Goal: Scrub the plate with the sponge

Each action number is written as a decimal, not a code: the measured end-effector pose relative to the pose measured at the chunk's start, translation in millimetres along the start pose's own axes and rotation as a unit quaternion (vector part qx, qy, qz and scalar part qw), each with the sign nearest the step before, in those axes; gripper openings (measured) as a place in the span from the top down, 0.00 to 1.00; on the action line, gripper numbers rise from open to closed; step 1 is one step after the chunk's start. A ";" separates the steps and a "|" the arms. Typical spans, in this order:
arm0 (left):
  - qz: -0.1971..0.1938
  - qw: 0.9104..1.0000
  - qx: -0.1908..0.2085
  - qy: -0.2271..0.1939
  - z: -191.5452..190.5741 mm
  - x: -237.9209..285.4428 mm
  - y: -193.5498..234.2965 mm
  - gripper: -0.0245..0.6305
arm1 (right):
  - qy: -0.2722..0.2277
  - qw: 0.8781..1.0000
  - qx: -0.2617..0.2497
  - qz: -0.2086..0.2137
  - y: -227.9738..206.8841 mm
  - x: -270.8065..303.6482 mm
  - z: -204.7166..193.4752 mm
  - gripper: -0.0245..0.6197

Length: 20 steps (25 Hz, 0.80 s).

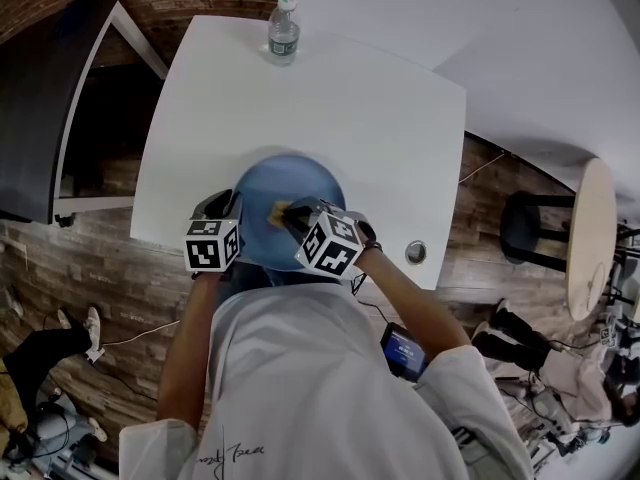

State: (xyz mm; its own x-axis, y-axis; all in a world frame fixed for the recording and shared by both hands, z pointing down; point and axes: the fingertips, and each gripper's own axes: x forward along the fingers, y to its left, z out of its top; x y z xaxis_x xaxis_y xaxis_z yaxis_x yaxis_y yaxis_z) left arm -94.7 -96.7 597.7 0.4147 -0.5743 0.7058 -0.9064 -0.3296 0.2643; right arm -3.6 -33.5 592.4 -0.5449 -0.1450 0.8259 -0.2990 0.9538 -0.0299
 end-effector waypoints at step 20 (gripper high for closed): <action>-0.023 0.991 0.002 -0.136 37.8 -92.5 -50.3 0.94 | -0.185 0.970 0.147 -0.065 -2.8 -113.9 11.6 0.93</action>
State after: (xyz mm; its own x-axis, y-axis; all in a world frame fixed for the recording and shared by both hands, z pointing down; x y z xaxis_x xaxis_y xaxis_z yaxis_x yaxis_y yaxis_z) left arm -84.3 -55.3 494.3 0.4624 -0.7386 0.4905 -0.8860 -0.3633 0.2882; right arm 50.2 -22.8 491.9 -0.7149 -0.3949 0.5770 -0.5647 0.8128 -0.1434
